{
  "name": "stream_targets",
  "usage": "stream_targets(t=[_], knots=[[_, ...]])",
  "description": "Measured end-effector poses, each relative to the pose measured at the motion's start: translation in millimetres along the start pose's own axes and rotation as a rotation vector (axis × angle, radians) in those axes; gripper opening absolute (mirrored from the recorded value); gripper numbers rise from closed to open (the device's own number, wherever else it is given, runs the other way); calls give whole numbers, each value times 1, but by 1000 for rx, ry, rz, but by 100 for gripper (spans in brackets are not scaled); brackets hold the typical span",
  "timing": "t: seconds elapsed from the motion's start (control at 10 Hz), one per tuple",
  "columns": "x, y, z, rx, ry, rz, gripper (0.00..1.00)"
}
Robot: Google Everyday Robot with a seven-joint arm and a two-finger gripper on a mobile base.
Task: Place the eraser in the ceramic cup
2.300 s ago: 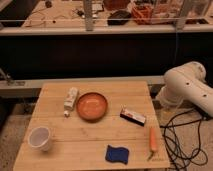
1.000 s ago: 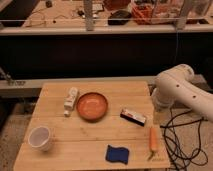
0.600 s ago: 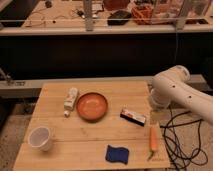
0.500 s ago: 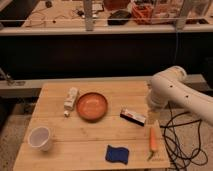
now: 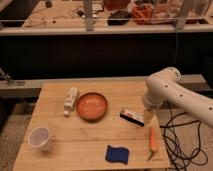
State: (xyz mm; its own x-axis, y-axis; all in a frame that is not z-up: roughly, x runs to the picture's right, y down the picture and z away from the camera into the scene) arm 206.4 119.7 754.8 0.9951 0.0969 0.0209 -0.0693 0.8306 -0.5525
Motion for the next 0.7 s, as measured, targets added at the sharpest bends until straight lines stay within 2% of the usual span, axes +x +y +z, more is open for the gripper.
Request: stream_targets(t=[0.1,0.4,0.7], knots=[[-8,-1,5,-3,-9,-7,80],[-11,-1,27,-20,-31,-13,80],[-16,-4,37,-26,-56,-6,80]])
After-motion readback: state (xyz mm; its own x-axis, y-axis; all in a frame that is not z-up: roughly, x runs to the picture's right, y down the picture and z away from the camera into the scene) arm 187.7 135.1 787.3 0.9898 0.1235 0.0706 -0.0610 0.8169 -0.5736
